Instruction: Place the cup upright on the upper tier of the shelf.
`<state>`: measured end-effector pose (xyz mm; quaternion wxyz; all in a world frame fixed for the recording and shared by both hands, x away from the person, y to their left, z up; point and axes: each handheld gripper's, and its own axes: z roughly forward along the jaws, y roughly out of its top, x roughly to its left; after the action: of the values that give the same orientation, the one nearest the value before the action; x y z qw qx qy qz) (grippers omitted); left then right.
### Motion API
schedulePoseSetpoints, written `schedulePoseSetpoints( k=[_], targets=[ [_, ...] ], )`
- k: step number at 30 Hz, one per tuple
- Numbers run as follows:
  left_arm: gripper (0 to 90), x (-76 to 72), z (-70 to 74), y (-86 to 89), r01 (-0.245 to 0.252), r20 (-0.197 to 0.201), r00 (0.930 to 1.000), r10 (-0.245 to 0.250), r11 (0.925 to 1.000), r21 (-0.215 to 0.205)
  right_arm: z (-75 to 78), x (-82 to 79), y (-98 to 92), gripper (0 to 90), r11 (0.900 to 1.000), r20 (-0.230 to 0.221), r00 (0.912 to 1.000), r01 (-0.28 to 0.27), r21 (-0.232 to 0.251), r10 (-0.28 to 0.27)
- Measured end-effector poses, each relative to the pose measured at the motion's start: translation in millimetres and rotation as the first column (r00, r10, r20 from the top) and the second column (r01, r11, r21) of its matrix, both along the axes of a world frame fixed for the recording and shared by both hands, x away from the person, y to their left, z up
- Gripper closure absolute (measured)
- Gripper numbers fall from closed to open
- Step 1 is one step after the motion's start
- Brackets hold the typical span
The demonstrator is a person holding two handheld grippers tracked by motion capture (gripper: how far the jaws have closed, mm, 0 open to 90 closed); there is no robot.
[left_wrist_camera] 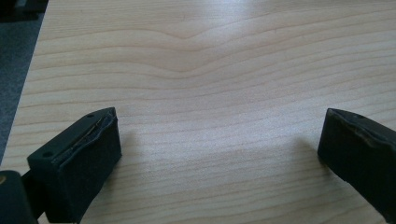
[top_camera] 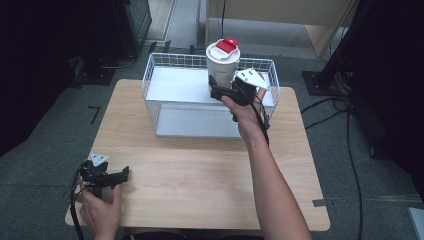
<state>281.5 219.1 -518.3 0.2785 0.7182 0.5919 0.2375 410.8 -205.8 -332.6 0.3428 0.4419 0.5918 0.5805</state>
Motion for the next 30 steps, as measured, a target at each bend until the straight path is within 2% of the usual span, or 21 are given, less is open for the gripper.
schedulePoseSetpoints(
  k=[14,26,30],
  targets=[
    [0.0,0.1,-0.1,-0.1,-0.002,0.002,1.0000,0.002,1.0000,-0.001,-10.0,-23.0,-13.1,0.0,0.999,0.021,0.9998,-0.003,-0.032,0.004],
    [0.0,0.1,-0.1,-0.1,-0.002,0.002,1.0000,0.002,1.0000,-0.001,-15.1,-48.8,-25.2,0.0,0.998,0.046,0.9988,-0.016,-0.058,0.019],
    [0.0,0.1,-0.1,-0.1,-0.002,0.002,1.0000,0.002,1.0000,-0.001,-17.6,-56.9,-28.7,0.0,0.997,0.052,0.9985,-0.015,-0.082,0.019]
  ],
)
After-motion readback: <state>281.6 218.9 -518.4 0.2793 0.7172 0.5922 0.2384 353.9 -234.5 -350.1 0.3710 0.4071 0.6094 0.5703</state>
